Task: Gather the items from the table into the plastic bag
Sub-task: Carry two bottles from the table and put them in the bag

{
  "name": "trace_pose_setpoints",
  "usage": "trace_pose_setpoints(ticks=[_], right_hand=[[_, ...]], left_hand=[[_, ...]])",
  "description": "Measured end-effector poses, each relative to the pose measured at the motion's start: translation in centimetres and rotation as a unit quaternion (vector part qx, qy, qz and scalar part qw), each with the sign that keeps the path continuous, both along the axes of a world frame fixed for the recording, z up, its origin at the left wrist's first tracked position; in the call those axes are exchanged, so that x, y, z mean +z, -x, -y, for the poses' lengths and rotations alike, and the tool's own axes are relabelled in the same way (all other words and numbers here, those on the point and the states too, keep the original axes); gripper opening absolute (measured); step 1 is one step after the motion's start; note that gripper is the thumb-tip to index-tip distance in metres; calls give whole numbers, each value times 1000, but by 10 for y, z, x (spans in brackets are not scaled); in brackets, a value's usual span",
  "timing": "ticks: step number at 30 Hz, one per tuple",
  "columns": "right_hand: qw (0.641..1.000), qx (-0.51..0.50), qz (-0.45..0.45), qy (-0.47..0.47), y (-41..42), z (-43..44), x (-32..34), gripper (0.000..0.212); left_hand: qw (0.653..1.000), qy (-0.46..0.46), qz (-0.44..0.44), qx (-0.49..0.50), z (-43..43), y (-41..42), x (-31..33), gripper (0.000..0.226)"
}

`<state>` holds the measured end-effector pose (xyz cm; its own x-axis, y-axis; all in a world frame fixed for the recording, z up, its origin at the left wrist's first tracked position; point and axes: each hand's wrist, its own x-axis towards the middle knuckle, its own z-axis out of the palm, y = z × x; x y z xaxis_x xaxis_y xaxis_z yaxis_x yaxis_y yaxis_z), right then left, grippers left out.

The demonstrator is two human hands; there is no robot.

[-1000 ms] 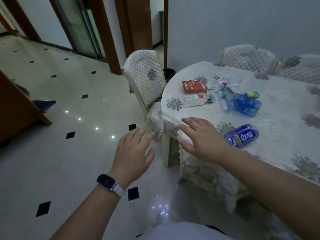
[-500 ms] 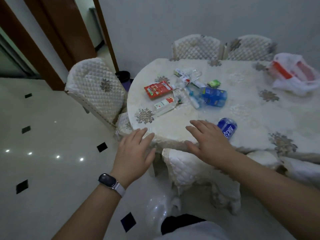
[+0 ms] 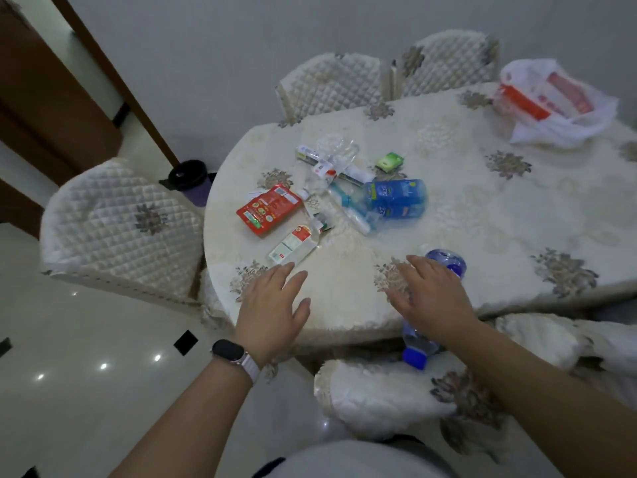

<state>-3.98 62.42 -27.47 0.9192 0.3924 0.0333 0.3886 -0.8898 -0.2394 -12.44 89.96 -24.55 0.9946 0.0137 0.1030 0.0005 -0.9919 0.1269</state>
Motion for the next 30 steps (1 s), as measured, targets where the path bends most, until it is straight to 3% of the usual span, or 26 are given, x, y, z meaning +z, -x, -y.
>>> trace_pose_setpoints(ticks=[8,17,23,28,30], right_hand=[[977,-182,-106,-19,-9,24,-30,67],[891,-392,-199,-112,-18,5,-44,77],[814,-511,-157,-229,-19,-20,-59,63],[785,-548,-155,-245,-14,-34,-65,90],[776,-560,-152,-247,-14,-38,-66,83]], left_hand=[[999,0,-41,-21,-32,-76,-15,48],[993,70,-91,-36,-80,-158,-59,60],[974,163,-156,-17,-102,-186,-95,88],[953,165,-251,-36,-110,-196,-107,73],[951,173,-252,-35,-109,-199,-105,62]])
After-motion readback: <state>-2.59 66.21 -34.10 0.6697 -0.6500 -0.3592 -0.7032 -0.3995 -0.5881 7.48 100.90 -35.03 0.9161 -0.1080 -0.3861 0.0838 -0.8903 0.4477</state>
